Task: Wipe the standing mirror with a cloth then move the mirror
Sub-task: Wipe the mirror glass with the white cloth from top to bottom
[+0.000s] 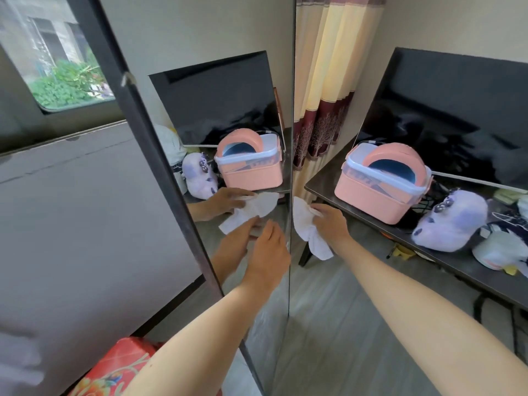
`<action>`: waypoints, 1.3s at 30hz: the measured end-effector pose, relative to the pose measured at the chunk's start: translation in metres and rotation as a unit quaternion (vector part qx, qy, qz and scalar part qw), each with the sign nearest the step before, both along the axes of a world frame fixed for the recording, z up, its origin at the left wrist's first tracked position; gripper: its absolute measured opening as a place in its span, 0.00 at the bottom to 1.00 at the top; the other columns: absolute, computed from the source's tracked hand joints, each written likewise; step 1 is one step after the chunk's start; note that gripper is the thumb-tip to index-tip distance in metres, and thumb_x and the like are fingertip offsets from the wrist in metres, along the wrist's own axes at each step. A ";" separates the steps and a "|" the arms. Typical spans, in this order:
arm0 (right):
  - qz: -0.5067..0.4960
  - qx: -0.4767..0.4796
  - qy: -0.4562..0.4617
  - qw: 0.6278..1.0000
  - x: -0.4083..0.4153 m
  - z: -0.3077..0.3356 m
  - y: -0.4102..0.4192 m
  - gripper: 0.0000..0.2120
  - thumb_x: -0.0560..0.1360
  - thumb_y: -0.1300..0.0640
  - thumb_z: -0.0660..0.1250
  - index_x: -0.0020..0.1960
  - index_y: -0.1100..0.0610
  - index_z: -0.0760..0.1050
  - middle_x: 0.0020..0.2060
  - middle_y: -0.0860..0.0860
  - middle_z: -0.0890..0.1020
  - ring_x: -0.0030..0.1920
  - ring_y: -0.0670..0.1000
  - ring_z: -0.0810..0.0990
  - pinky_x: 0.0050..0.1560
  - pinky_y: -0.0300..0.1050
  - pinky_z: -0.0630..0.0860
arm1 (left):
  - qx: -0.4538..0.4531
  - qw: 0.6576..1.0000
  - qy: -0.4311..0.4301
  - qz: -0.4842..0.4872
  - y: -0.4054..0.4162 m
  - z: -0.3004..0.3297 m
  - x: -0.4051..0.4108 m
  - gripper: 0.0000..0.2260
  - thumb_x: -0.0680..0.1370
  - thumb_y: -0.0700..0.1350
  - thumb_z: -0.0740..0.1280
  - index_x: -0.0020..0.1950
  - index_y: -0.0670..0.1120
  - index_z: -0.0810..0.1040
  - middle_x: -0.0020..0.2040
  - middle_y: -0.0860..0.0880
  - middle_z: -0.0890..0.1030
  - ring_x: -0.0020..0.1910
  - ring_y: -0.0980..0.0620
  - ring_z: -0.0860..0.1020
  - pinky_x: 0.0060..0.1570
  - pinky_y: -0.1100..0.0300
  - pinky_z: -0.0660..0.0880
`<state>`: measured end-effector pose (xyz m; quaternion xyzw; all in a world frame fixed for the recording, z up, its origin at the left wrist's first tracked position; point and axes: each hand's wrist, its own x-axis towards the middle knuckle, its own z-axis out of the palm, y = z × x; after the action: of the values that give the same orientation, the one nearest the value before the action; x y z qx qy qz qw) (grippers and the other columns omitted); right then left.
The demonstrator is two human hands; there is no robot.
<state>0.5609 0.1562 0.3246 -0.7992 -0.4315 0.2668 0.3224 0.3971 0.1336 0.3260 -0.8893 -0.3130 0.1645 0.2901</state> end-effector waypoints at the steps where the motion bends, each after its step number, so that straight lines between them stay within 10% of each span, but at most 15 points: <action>1: 0.006 -0.003 -0.006 1.000 -0.002 0.003 -0.005 0.17 0.76 0.66 0.58 0.61 0.55 0.75 0.58 0.55 0.80 0.58 0.55 0.77 0.54 0.39 0.70 | -0.007 1.000 -0.007 -0.003 -0.004 0.002 -0.004 0.16 0.79 0.41 0.59 0.66 0.38 0.71 0.70 0.36 0.65 0.70 0.35 0.59 0.71 0.43 0.48; 10: 0.008 0.138 0.073 0.988 -0.044 0.051 -0.057 0.17 0.76 0.67 0.57 0.62 0.57 0.75 0.59 0.51 0.75 0.59 0.47 0.72 0.60 0.38 0.66 | -0.061 0.997 -0.037 -0.029 -0.039 0.010 -0.037 0.18 0.79 0.43 0.59 0.67 0.37 0.69 0.69 0.37 0.66 0.70 0.37 0.59 0.71 0.44 0.44; 16: 0.030 0.266 0.072 0.961 -0.103 0.104 -0.061 0.19 0.76 0.70 0.58 0.62 0.57 0.76 0.61 0.56 0.73 0.59 0.47 0.72 0.57 0.27 0.65 | -0.018 0.982 -0.170 -0.081 -0.064 0.024 -0.073 0.09 0.52 0.40 0.77 0.22 0.44 0.78 0.26 0.47 0.76 0.33 0.46 0.78 0.49 0.54 0.76; 24: 0.029 0.142 0.072 0.987 -0.144 0.030 -0.065 0.17 0.78 0.58 0.60 0.67 0.57 0.69 0.64 0.58 0.70 0.56 0.51 0.74 0.49 0.27 0.68 | 0.009 0.991 -0.101 -0.093 -0.084 0.008 -0.117 0.05 0.70 0.46 0.70 0.42 0.48 0.84 0.41 0.50 0.82 0.51 0.45 0.76 0.64 0.50 0.66; 27: -0.038 0.023 0.161 0.986 -0.145 -0.013 -0.078 0.15 0.78 0.55 0.61 0.61 0.63 0.74 0.52 0.57 0.78 0.42 0.50 0.78 0.31 0.26 0.73 | 0.034 0.990 -0.090 -0.099 -0.085 0.002 -0.130 0.07 0.69 0.46 0.71 0.44 0.46 0.85 0.46 0.47 0.83 0.57 0.42 0.76 0.71 0.44 0.54; 31: -0.082 -0.063 0.218 0.970 -0.149 -0.042 -0.103 0.15 0.77 0.60 0.61 0.63 0.61 0.74 0.56 0.58 0.79 0.56 0.56 0.78 0.54 0.41 0.73 | 0.032 0.979 -0.152 -0.135 -0.088 -0.008 -0.144 0.05 0.65 0.42 0.71 0.38 0.43 0.85 0.41 0.45 0.82 0.56 0.40 0.77 0.72 0.42 0.42; 39: -0.064 0.204 0.150 0.965 -0.161 0.022 -0.110 0.18 0.75 0.66 0.60 0.62 0.54 0.75 0.50 0.45 0.72 0.55 0.45 0.72 0.64 0.37 0.66 | -0.001 0.927 -0.344 -0.153 -0.100 -0.052 -0.166 0.11 0.74 0.38 0.58 0.43 0.44 0.81 0.45 0.47 0.80 0.48 0.45 0.79 0.64 0.47 0.62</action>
<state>0.3995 0.0459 0.3467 -0.6929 -0.3717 0.2691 0.5562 0.2312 0.0341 0.2743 -0.9286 -0.2538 -0.1971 0.1854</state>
